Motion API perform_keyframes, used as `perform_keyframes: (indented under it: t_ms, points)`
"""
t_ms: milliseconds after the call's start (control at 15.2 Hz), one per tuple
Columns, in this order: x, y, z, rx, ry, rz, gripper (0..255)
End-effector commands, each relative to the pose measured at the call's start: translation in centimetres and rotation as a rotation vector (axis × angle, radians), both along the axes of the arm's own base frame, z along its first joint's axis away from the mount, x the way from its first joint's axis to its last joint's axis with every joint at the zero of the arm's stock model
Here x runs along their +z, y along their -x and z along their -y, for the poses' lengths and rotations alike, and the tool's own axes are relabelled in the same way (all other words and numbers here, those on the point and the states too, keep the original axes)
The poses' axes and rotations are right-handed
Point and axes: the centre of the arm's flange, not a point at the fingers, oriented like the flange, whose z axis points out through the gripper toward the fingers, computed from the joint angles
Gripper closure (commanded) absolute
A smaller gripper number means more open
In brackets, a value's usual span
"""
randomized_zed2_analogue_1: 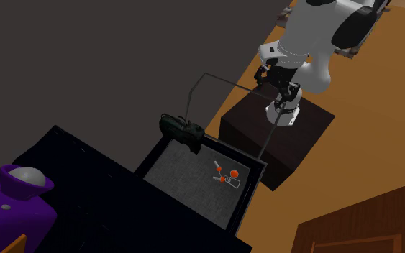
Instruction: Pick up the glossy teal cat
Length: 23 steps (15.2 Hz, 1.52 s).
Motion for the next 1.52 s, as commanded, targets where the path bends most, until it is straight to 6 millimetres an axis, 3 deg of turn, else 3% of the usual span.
perform_keyframes:
  t_ms: [0,330,726,1056,1452]
  points:
    - [0.0,0.0,0.0,0.0,0.0,0.0,0]
    - [-0.8,-6.1,0.4,-0.234,-0.021,0.036,0]
    - [-1.4,-13.2,2.8,-0.515,-0.045,0.079,0]
    - [-1.8,-18.4,6.2,-0.749,-0.066,0.115,0]
    - [-2.2,-23.4,11.7,-1.03,-0.09,0.158,0]
